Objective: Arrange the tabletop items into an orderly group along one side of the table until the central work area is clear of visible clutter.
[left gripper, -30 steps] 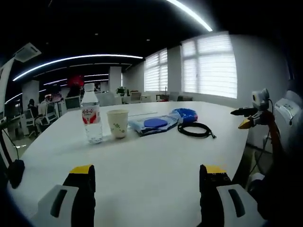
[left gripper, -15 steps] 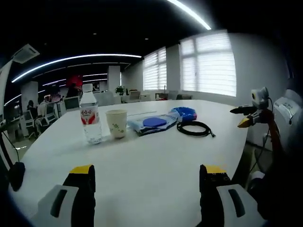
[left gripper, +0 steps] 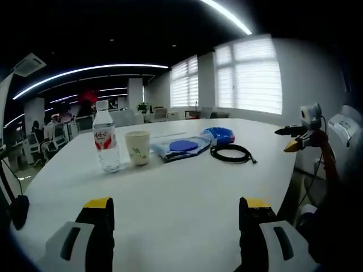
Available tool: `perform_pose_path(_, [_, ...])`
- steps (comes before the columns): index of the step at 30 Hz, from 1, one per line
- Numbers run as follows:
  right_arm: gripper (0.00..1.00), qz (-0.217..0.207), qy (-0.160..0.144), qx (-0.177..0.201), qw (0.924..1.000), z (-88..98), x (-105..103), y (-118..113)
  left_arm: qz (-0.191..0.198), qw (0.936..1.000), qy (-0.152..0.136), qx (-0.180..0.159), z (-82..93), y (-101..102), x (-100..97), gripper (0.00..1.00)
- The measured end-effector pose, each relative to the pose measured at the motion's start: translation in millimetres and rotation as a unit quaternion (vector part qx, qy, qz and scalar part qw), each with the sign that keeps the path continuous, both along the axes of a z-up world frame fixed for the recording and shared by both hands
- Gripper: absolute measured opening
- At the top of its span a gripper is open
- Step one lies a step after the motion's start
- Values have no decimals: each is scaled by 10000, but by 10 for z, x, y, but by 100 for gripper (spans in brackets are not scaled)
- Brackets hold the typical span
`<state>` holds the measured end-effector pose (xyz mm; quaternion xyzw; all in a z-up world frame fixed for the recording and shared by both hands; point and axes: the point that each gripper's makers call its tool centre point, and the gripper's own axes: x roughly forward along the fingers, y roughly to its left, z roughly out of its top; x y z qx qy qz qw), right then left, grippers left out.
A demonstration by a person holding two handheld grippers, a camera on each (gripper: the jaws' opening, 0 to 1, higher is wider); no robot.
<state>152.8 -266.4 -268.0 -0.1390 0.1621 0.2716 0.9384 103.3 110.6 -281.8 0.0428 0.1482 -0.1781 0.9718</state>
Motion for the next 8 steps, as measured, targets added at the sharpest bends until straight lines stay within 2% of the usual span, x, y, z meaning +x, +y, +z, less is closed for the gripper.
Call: perform_pose_path(8, [93, -8, -102, 8, 9999, 45, 7, 3, 21, 10000, 17, -25, -15, 14, -2, 91])
